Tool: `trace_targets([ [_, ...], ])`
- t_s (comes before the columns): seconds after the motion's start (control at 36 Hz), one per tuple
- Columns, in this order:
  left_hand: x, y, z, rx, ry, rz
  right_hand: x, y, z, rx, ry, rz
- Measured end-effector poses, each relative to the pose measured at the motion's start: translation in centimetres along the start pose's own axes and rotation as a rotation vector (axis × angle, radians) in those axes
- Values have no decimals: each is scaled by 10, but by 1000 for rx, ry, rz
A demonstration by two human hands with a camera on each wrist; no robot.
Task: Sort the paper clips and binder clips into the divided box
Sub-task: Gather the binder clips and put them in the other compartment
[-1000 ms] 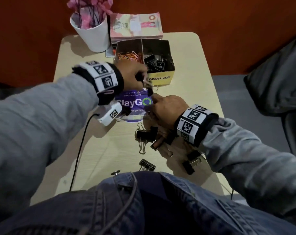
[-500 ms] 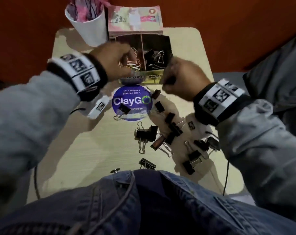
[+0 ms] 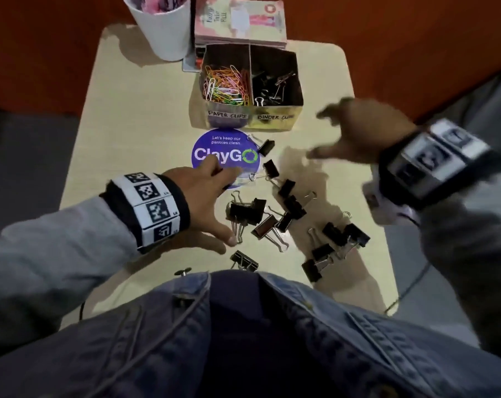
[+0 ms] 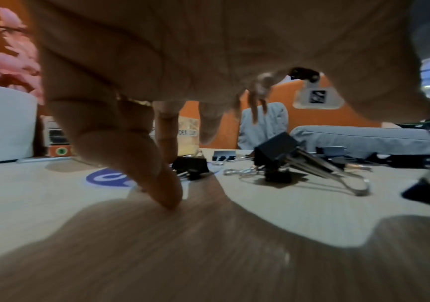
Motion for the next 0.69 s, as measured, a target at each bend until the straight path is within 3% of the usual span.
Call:
trace_targets([
  [0.08,9,7,-4,-33,10,-45,66,26,-44,61,-227,-152],
  [0.22,17,24,-9,-54,-4,-19,135,23,-105,28,-355,-211],
  [0.42,6,54,-13,-29,50,53,105,-9,-127,-91,-97,-226],
  [0.69,-26,34,11,106,110,182,21,-36,-106,-226,1,-149],
])
Point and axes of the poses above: each hand's wrist, its own x-axis away from the middle knuckle, its own z-axis out of the back of the hand, y = z × x, the point moved 3 cm from there along -x, towards the middle knuckle, and after that the axes turned 8 degrees about -x, right-handed, at the moved point
